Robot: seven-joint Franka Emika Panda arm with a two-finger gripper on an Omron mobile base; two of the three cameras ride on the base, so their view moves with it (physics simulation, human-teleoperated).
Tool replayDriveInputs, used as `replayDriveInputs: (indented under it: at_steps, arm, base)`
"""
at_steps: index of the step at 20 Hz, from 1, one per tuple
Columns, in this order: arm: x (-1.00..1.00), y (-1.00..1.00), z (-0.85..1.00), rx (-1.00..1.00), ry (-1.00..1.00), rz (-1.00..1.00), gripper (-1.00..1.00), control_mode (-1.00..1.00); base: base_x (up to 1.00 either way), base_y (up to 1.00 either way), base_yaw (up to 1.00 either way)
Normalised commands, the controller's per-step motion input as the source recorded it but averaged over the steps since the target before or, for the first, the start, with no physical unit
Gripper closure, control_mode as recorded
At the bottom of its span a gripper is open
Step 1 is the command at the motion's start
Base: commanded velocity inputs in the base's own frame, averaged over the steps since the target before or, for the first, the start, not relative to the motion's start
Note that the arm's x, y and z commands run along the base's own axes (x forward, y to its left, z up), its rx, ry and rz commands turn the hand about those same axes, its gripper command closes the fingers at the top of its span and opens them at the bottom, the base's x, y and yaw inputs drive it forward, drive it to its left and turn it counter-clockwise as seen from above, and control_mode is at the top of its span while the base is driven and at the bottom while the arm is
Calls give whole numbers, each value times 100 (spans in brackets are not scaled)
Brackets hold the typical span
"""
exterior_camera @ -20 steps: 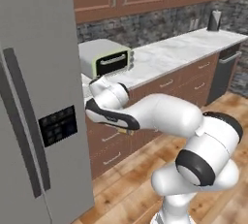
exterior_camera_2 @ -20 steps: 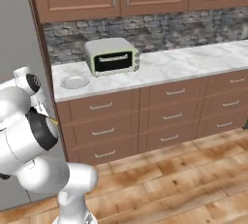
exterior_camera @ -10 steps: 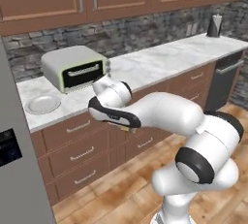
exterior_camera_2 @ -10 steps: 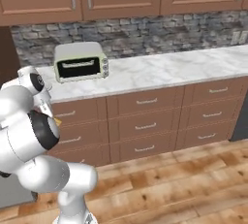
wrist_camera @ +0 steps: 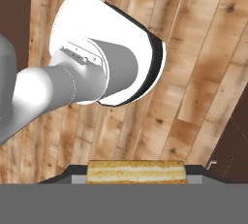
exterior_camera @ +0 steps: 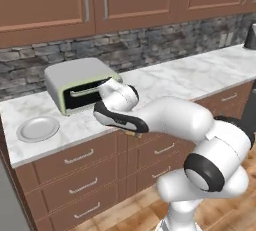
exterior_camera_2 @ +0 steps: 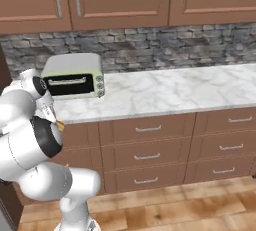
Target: Take the baked cake out of the oven and place it on the plate for cooling. Then close the oven door.
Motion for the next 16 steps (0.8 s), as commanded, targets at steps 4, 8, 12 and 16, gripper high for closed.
replayDriveInputs:
  at_steps: [4,8,12,16]
  arm:
    - [0,0,0,0,0,0,100,100]
    - [0,0,0,0,0,0,100,100]
    - [0,0,0,0,0,0,100,100]
    - [0,0,0,0,0,0,100,100]
  base:
    - [57,19,26]
    - [70,0,24]
    - [50,0,29]
    - [24,0,31]
